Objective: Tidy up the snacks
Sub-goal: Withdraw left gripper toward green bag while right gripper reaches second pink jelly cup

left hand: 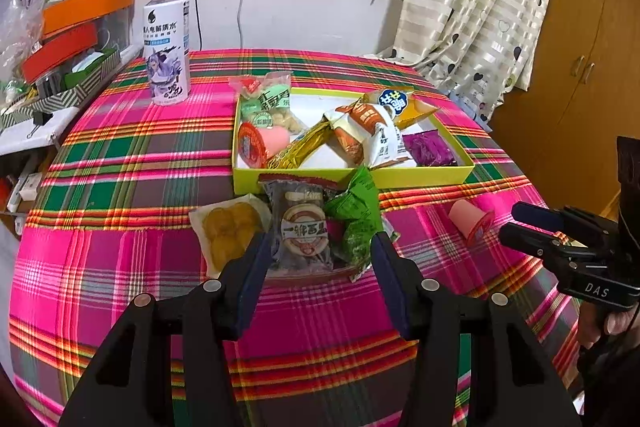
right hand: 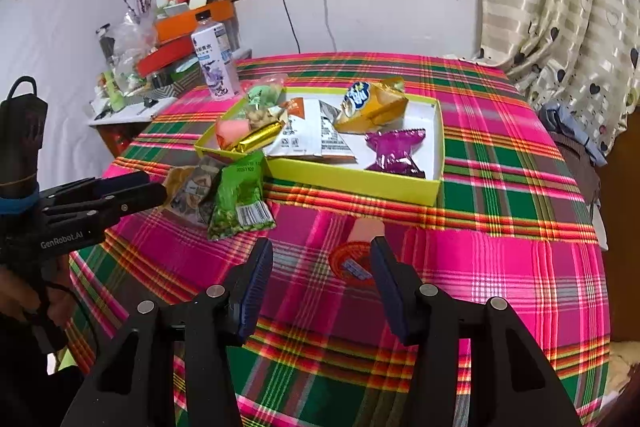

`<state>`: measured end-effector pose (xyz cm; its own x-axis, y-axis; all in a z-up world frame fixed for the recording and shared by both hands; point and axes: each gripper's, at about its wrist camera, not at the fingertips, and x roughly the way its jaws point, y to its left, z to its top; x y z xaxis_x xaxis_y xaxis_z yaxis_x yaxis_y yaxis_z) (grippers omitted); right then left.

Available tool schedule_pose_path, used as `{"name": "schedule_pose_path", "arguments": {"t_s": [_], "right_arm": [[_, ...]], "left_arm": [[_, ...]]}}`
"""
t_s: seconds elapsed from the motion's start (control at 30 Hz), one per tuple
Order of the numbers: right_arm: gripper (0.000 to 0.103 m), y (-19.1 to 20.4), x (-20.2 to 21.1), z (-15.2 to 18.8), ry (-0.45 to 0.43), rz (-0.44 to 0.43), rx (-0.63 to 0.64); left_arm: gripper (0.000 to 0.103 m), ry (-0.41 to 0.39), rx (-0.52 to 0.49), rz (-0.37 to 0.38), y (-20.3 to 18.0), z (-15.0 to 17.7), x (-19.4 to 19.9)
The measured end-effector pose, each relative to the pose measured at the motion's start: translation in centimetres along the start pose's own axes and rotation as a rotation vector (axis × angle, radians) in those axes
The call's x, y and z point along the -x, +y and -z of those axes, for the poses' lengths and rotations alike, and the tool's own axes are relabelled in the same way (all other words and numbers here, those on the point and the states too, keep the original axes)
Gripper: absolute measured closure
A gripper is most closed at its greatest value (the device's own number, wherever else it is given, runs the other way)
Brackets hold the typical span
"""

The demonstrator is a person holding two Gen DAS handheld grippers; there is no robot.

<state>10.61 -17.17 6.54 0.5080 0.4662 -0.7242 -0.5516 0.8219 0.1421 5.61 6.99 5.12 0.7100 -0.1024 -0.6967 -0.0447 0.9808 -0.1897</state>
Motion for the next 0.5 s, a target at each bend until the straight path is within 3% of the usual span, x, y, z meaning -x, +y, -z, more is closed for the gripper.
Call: {"name": "schedule_pose_path", "arguments": {"t_s": [0.5], "right_arm": [[0.053,-1.1,-0.3,0.6,0.021,0.012,-0.034]], "left_arm": [[0.05,0.008,0.033,-0.023,1.7,0.4,0.0]]}}
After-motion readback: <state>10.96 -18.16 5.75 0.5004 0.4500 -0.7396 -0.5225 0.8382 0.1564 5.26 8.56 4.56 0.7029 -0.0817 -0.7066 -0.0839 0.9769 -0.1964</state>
